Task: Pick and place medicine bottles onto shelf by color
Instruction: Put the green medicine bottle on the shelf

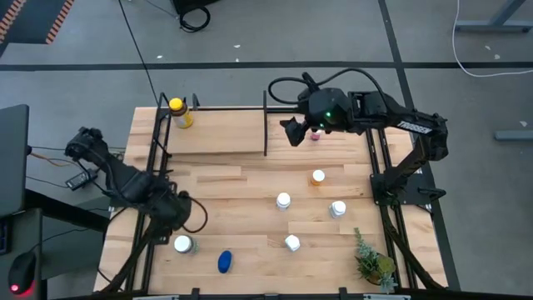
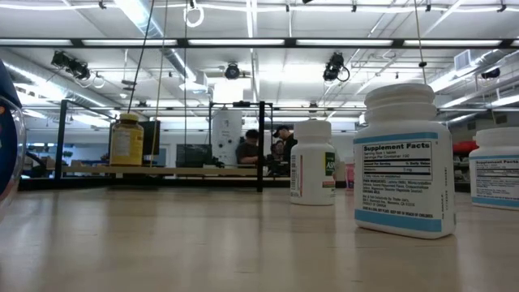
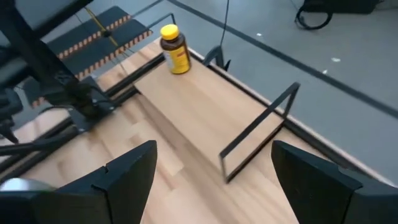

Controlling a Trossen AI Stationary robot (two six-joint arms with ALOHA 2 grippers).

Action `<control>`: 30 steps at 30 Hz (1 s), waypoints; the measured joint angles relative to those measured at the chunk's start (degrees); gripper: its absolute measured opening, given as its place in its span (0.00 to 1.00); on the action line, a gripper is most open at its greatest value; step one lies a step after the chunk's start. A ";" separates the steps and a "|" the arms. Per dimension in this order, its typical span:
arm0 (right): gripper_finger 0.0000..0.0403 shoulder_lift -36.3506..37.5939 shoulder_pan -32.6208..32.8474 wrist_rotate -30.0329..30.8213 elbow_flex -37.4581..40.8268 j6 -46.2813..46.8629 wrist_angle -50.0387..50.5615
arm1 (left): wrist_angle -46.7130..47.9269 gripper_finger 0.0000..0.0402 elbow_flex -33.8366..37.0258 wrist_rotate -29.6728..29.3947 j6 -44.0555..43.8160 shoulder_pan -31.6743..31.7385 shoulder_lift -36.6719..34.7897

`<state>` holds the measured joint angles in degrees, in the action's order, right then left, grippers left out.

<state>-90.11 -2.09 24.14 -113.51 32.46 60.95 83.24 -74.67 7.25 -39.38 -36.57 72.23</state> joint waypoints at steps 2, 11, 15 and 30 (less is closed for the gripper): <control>0.80 0.00 1.08 0.02 0.00 2.48 0.21 | -1.95 0.81 0.00 -0.26 -4.51 -1.96 0.00; 0.80 -0.92 6.60 4.09 0.04 11.40 8.81 | -8.84 0.92 3.97 -4.87 -32.28 -8.78 0.20; 0.80 -1.07 8.49 4.58 0.04 15.79 12.13 | -9.33 0.94 8.27 -5.15 -40.89 -10.12 0.95; 0.80 -1.05 12.55 6.49 0.04 23.19 13.11 | -29.70 0.94 19.12 -8.00 -54.56 -12.58 1.76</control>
<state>-91.15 10.46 30.63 -113.47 55.65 74.06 53.54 -55.55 -0.75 -93.93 -49.15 73.99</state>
